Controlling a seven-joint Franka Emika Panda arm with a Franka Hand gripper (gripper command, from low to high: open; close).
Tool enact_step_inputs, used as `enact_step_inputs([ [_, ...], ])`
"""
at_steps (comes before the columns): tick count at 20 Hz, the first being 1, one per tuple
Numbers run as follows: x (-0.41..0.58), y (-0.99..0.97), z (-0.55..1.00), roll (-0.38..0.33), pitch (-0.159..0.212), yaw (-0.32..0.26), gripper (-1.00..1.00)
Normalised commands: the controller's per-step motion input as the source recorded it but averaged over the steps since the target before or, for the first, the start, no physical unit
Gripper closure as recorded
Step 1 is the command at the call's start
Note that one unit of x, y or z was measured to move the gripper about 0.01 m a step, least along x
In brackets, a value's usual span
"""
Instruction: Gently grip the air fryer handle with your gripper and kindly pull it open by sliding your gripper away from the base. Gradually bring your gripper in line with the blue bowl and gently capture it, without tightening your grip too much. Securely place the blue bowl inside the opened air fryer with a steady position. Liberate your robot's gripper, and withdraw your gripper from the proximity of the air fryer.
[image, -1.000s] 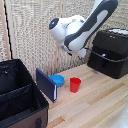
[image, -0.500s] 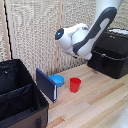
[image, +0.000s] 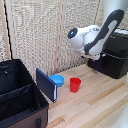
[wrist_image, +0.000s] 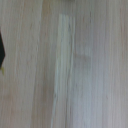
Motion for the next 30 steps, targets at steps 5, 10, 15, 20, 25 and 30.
enact_step_inputs([
  [5,-0.134,-0.78,-0.14,-0.006,-0.054,0.034,-1.00],
  [10,-0.085,-0.71,-0.13,-0.023,-0.019,0.055,-1.00],
  [15,0.000,-0.66,-0.06,0.000,-0.043,0.112,-1.00],
  [20,0.065,-0.60,-0.02,0.016,0.010,0.145,-1.00],
  [25,0.082,-0.09,0.00,0.009,0.001,0.007,1.00],
  [30,-0.007,0.01,0.08,0.014,0.034,-0.017,1.00],
])
